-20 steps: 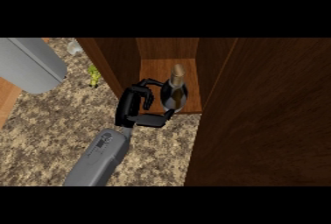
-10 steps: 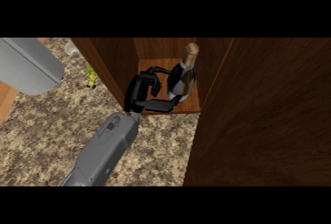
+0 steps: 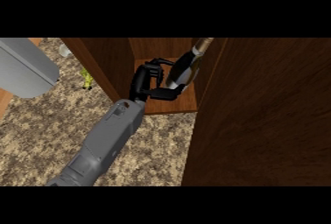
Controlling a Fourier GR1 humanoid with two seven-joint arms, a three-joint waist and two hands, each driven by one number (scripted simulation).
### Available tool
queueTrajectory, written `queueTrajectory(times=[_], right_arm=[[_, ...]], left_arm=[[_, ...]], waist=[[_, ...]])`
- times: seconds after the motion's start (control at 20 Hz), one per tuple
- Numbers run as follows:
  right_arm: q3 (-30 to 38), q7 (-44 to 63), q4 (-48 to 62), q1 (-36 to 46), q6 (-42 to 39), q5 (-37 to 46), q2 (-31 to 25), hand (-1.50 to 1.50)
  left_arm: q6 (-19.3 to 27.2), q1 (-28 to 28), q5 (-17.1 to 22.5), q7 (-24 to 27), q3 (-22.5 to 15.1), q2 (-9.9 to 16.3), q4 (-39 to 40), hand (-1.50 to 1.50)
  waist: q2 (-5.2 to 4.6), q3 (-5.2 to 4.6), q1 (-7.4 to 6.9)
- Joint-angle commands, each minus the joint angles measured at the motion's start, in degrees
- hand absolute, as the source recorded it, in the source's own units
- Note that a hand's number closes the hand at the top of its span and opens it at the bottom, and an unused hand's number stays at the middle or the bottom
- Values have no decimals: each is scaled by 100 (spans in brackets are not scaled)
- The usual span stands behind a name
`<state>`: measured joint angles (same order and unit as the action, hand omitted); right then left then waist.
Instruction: Pick up the wine, place it into the cabinet and close the cabinet
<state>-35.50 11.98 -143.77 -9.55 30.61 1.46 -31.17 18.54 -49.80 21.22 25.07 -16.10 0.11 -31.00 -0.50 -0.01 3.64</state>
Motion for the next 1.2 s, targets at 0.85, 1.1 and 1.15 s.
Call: queueTrajectory(times=[0.85, 1.1, 1.15], right_arm=[[-272, -386, -528, -512, -380, -412, 61, -150], [-227, -416, -841, -706, -472, -416, -115, -150], [-322, -525, -632, -696, -439, -401, 7, -150]], left_arm=[[333, -1235, 507, 450, 711, -8, 2079, 150], [303, -1294, 343, 643, 662, 342, 2307, 150], [612, -1493, 361, 490, 700, 154, 2402, -150]], waist=[[-154, -4, 322], [-126, -6, 323], [-143, -3, 367]])
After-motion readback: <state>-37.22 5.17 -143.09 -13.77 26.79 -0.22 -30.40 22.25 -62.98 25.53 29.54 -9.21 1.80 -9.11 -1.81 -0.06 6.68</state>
